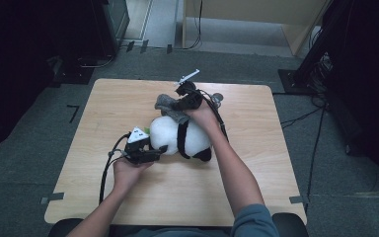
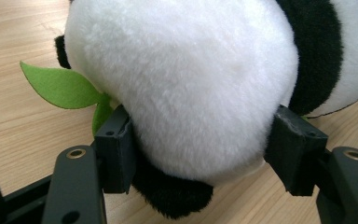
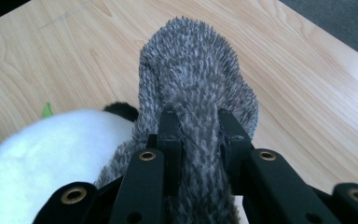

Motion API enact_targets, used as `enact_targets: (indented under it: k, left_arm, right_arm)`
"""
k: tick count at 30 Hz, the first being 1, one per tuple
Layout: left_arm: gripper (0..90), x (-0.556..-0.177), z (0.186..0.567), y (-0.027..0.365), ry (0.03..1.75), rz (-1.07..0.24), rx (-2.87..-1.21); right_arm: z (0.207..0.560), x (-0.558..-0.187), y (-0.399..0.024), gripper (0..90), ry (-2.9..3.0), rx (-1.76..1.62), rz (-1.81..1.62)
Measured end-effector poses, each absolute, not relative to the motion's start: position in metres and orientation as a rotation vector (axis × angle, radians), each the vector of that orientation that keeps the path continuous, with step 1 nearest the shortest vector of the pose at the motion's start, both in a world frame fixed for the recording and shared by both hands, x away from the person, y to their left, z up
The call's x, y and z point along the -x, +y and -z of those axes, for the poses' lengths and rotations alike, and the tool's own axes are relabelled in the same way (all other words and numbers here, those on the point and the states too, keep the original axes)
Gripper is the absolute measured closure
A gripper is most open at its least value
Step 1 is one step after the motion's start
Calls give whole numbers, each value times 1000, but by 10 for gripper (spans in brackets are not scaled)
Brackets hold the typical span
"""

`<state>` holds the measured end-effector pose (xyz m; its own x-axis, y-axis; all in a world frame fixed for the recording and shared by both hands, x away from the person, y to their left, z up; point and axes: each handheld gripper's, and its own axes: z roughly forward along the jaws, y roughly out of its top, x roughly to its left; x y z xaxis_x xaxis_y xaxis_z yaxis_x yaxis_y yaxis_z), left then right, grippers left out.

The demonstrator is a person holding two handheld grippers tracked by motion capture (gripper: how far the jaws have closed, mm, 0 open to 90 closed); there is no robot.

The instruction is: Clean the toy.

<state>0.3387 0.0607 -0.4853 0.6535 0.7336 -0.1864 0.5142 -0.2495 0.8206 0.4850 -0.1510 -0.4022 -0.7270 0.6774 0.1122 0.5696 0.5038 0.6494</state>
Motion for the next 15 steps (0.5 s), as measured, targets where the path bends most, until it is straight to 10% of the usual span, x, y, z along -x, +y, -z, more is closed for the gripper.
enact_targets:
  k: [15]
  left_arm:
    - [336,-339,486,61,981,-287,-1917]
  right_arm:
    - [405,-487,-188,751,2552,-1160,-989]
